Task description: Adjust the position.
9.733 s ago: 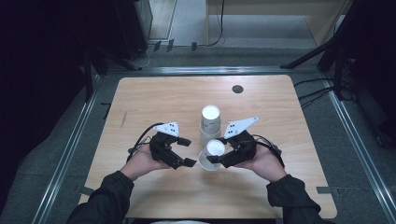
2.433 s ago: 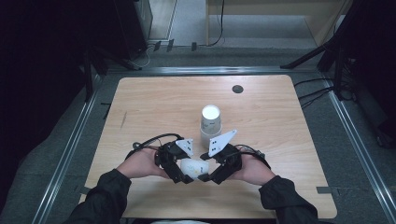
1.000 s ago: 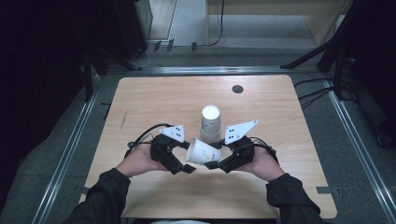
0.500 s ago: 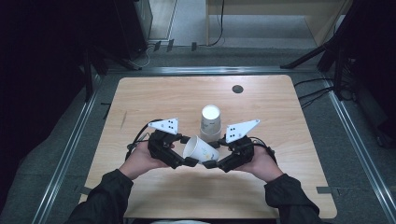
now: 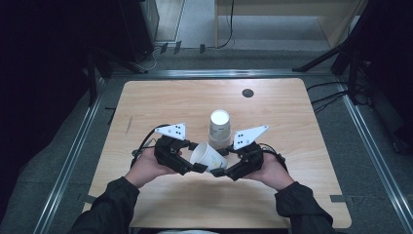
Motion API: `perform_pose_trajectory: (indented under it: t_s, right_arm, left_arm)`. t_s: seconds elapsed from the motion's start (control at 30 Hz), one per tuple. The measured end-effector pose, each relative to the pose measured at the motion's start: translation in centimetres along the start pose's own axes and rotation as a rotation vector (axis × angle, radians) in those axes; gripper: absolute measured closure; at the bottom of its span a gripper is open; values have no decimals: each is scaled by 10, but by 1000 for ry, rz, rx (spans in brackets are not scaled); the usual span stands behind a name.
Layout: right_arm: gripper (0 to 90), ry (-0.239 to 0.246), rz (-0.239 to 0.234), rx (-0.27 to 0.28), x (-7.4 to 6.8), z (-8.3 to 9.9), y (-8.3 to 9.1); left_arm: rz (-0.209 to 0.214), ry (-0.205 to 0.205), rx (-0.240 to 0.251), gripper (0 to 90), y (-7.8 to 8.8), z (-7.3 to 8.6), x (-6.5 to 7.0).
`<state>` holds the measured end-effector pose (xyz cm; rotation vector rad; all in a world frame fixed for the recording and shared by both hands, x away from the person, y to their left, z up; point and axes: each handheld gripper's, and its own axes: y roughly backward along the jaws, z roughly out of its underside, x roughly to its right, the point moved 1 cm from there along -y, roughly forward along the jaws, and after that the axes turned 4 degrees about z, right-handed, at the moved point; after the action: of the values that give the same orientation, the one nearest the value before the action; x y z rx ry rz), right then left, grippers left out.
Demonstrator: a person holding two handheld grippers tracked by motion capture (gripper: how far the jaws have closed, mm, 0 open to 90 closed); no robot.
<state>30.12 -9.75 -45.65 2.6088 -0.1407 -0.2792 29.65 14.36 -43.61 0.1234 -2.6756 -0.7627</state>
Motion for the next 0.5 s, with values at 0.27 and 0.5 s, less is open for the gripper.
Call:
perform_pose_trajectory:
  t_s: [0.27, 0.5]
  right_arm:
    - [227, -2, 33, -53, 1, 4, -7]
    - [234, 17, 10, -107, 0, 10, -20]
  left_arm:
    - [-56, -56, -101, 241, -1, -1, 4]
    - [-92, -105, -219, 240, -10, -2, 11]
